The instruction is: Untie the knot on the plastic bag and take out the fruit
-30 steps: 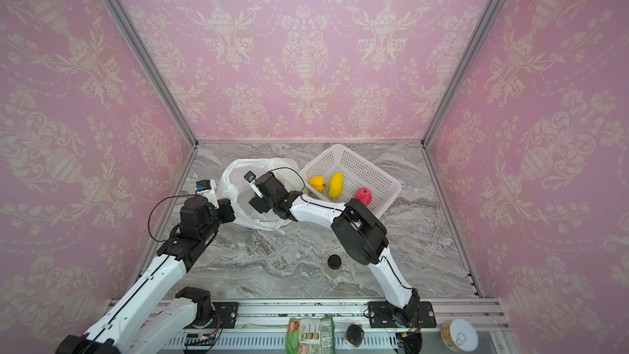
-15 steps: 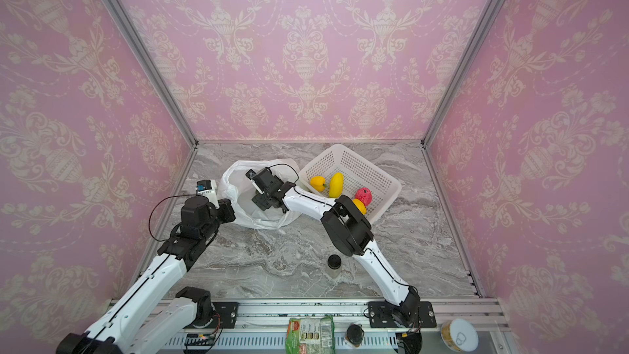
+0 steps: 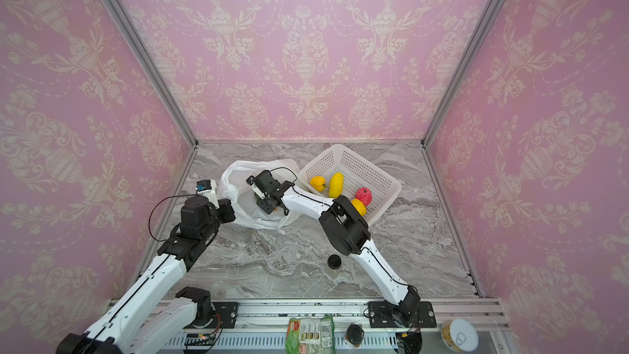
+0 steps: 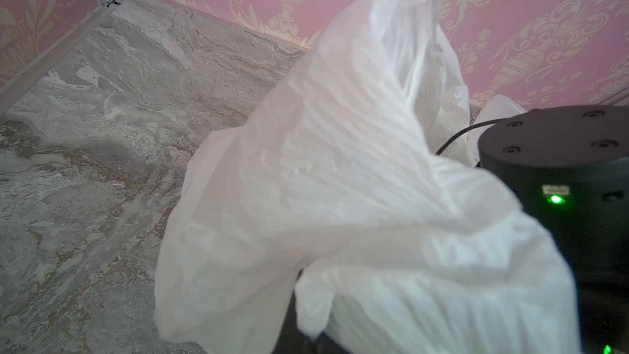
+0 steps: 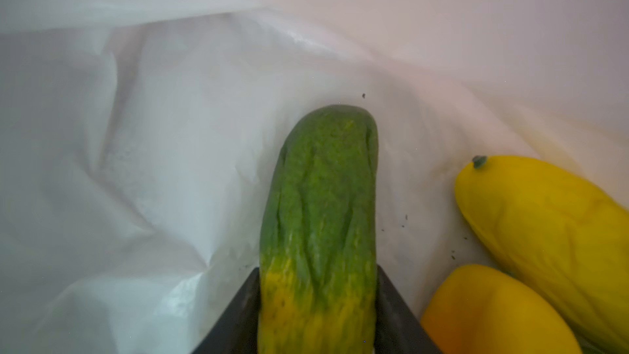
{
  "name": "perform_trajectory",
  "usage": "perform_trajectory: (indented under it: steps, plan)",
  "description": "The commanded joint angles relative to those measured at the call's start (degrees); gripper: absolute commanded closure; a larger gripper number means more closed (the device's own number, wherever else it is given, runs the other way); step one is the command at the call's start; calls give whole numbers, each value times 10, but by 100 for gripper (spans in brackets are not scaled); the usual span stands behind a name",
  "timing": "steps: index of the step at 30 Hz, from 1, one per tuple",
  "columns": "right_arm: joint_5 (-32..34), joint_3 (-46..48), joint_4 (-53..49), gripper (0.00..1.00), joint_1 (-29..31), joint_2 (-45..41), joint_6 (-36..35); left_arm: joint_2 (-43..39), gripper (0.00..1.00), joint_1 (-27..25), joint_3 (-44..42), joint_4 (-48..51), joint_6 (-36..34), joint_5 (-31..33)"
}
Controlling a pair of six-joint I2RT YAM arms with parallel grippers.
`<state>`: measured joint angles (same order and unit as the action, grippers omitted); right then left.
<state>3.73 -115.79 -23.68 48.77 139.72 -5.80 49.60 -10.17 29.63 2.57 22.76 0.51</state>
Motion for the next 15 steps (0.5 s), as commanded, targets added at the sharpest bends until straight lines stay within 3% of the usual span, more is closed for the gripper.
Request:
perform_trajectory:
  steps: [1, 4, 10, 15]
  plan:
    - [-36, -13, 29, 66, 10, -16, -1, 2, 100, 4, -6, -5, -4, -8]
    - [-44, -12, 82, 72, 20, -29, -7, -1, 100, 4, -6, -5, -4, -7]
    - [-144, 12, 227, 73, 20, -43, -17, 2, 100, 4, -6, -7, -4, -9]
    - [-164, -59, 226, 78, 15, 3, -17, -2, 100, 4, -7, -9, -4, -7]
